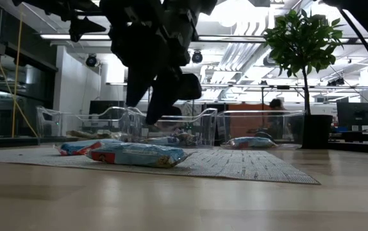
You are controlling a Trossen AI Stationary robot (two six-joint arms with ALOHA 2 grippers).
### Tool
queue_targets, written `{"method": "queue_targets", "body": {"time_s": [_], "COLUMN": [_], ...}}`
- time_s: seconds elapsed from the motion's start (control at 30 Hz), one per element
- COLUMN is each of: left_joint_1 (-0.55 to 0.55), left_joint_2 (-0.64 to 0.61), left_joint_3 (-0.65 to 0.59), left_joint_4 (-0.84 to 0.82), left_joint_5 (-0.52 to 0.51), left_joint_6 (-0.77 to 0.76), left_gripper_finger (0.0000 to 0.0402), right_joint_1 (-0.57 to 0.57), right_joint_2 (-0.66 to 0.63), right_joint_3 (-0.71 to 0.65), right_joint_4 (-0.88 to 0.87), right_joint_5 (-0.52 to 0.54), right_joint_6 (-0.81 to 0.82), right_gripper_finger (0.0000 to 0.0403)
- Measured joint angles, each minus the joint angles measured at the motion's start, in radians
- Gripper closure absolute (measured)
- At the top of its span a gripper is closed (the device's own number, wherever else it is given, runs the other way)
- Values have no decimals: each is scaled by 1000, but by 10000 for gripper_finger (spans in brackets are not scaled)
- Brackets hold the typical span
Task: Pick and place Granola Bars by type
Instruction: Put the red granola bar into the right transparent bin
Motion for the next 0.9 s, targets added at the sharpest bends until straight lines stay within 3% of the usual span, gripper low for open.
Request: {"method": "queue_targets", "body": {"time_s": [0.4,0.9], "left_joint_1": [0,0], "left_joint_2": [0,0], "left_joint_3": [0,0], "left_joint_4": [-38,-46], "left_joint_5": [15,17], "left_joint_6": [-27,-45], "left_gripper_finger": [168,168], "right_joint_1": [71,93], "right_joint_2": [0,51], "right_joint_3": [-15,-15], "right_joint_4": [17,52], "right_joint_5": [211,181], "right_joint_6": [48,75], "right_gripper_finger": [210,210]}}
